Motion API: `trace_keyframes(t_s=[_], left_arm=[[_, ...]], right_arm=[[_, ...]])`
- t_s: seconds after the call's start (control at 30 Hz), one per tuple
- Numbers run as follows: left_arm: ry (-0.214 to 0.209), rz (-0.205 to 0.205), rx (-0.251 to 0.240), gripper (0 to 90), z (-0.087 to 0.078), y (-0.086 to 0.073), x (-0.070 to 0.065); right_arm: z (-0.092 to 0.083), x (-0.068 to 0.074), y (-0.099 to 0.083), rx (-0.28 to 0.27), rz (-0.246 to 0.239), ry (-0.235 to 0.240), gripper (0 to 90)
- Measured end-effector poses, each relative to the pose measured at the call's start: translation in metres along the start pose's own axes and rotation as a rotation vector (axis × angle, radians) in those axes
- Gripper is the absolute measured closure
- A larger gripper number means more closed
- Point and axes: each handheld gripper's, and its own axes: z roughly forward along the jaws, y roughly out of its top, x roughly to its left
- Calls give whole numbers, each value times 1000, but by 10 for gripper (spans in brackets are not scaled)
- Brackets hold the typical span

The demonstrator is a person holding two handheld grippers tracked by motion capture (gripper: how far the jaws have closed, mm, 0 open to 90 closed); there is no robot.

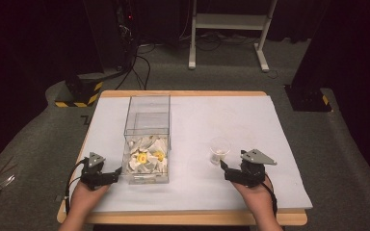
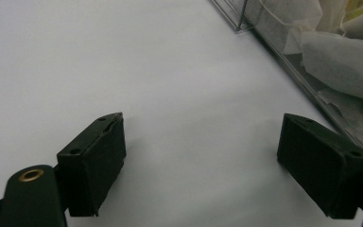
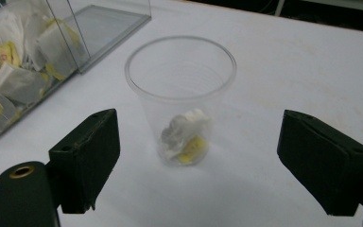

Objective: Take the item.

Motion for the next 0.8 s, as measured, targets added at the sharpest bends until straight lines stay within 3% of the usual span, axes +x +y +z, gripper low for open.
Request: trace_keyframes(t_s=[0.3,0.43,0.5,0.8], left_arm=[[0,1,1,163,0,0,0],[0,-3,-3,163,0,0,0],[0,-5,-3,163,0,0,0],[-1,-1,-1,163,0,0,0]], right_arm=[[6,-18,-31,70,29,-72,143],[13,-28,-50,168,15,-139,146],[13,-30,-52,179,36,-132,144],[12,-29,-53,168,40,-135,144]])
